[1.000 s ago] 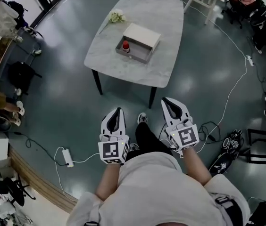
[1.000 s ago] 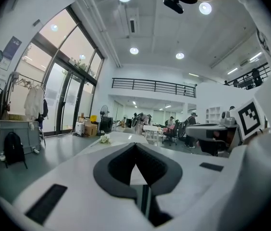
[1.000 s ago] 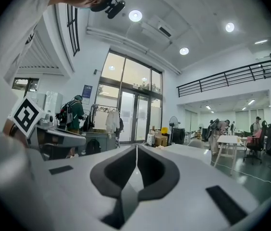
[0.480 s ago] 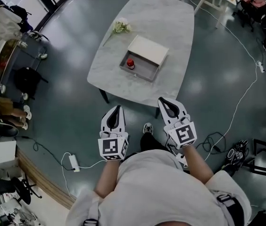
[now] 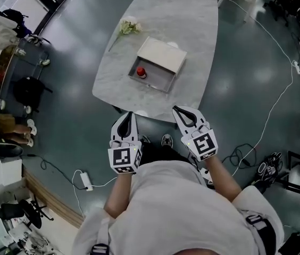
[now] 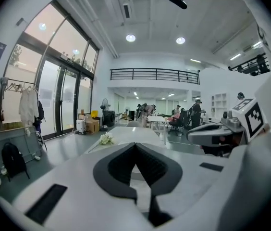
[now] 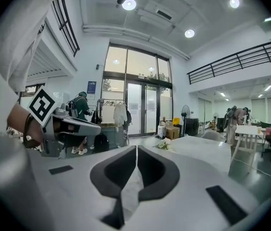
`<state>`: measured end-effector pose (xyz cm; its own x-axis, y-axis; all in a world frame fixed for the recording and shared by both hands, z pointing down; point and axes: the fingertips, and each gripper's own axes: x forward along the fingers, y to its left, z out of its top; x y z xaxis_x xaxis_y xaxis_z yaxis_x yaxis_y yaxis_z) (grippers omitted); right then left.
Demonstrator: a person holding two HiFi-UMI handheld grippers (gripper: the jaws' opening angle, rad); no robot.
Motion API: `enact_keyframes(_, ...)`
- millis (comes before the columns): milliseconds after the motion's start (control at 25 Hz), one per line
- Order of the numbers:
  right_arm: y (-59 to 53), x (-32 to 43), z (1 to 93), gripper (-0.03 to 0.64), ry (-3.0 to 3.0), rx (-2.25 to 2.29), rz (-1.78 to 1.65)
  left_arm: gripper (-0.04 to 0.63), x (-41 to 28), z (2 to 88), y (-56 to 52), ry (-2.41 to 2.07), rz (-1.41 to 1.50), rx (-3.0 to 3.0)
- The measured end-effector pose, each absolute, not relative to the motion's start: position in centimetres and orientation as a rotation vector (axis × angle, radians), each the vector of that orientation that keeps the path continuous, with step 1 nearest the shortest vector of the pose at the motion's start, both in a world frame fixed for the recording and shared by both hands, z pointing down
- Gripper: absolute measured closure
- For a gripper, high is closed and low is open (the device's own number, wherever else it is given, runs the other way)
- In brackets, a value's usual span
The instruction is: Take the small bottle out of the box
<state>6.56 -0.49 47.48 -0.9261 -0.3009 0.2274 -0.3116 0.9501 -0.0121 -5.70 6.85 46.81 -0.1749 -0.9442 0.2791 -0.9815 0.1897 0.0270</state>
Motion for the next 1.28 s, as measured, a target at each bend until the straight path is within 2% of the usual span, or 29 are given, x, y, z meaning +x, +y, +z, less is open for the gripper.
enact_keyframes(720, -3.3, 1.6, 53.0, 0.589, -2.759, 0.401, -0.039, 0.572, -11.0, 51.1, 3.4, -2.183, 0.262, 1.802)
enact_keyframes(1080, -5.5, -2.0, 55.0, 0.584, -2.738, 0.405, 0.086, 0.572, -13.8, 51.7, 2.0, -2.166, 0.306, 1.796)
enact_keyframes(1160, -6.1, -2.8, 55.4, 0.570, -2.729, 0.400, 0.096, 0.572, -14.3, 52.0, 1.9, -2.160, 0.304, 1.784)
enact_keyframes(1280, -6.7, -4.1, 56.0, 0.497, -2.712, 0.385, 0.122, 0.572, -15.4, 52.4, 2.0, -2.156, 0.307, 1.764)
